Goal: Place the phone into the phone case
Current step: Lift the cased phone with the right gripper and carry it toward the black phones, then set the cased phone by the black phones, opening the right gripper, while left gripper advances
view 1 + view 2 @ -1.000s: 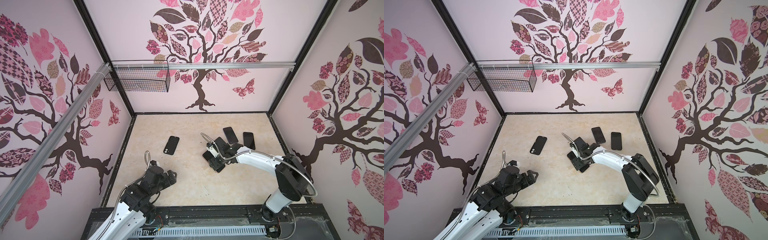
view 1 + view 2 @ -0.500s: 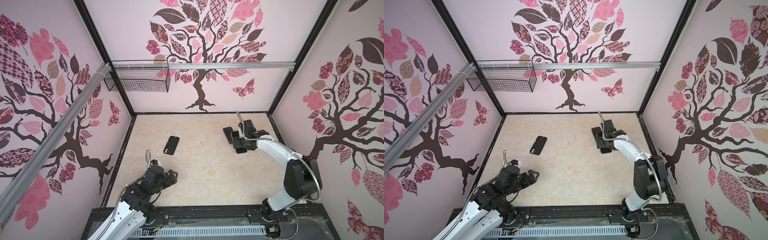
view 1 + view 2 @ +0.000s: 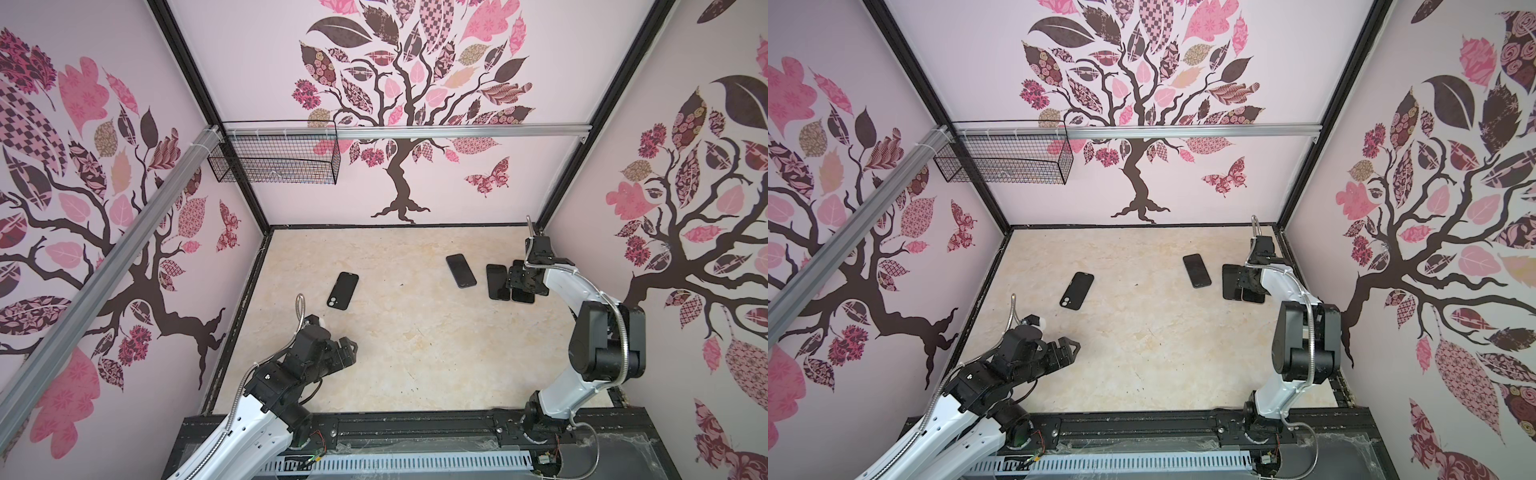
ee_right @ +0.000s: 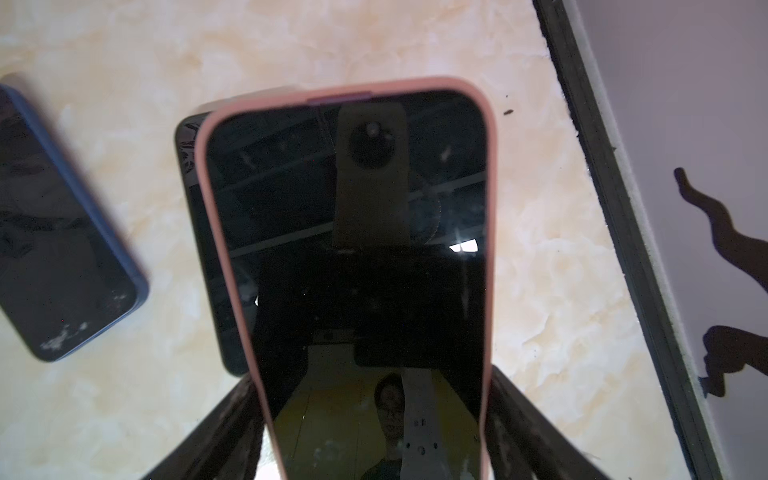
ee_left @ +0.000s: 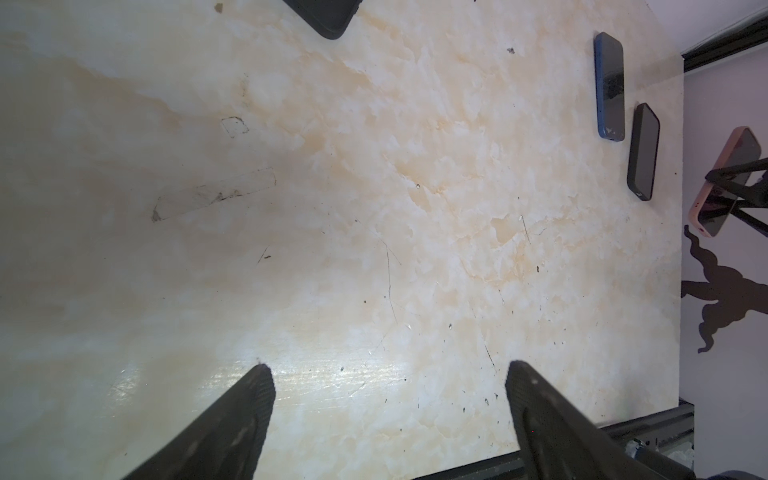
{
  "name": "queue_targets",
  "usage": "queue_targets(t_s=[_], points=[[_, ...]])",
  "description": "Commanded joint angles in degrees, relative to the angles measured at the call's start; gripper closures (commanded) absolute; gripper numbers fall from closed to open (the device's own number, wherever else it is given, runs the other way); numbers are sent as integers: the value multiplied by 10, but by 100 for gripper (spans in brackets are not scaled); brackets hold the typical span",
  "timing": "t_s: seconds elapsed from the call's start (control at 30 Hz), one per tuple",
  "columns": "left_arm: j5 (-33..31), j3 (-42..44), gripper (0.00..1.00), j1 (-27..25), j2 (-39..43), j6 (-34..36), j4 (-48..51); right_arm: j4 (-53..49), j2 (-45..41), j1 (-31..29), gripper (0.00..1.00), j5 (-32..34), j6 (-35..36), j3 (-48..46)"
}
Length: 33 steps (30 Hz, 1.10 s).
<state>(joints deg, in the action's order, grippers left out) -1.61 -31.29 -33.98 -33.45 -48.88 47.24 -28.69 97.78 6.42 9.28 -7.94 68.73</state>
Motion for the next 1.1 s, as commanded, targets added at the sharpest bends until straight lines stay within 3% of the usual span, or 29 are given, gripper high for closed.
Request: queue_targets(t_s=[0.0,0.77,0.97,1.07], points=[[4,-35,9,3,-13,29,4,27,29,12,73,-4,-1,42],[-14,-81,7,7,-75,55,11,23,177,49,68,-17,4,112],[-17,-82,6,8,-78,51,5,13,192,48,59,-15,6,116],[-15,-87,6,8,-83,51,2,6,198,48,45,-16,9,118]])
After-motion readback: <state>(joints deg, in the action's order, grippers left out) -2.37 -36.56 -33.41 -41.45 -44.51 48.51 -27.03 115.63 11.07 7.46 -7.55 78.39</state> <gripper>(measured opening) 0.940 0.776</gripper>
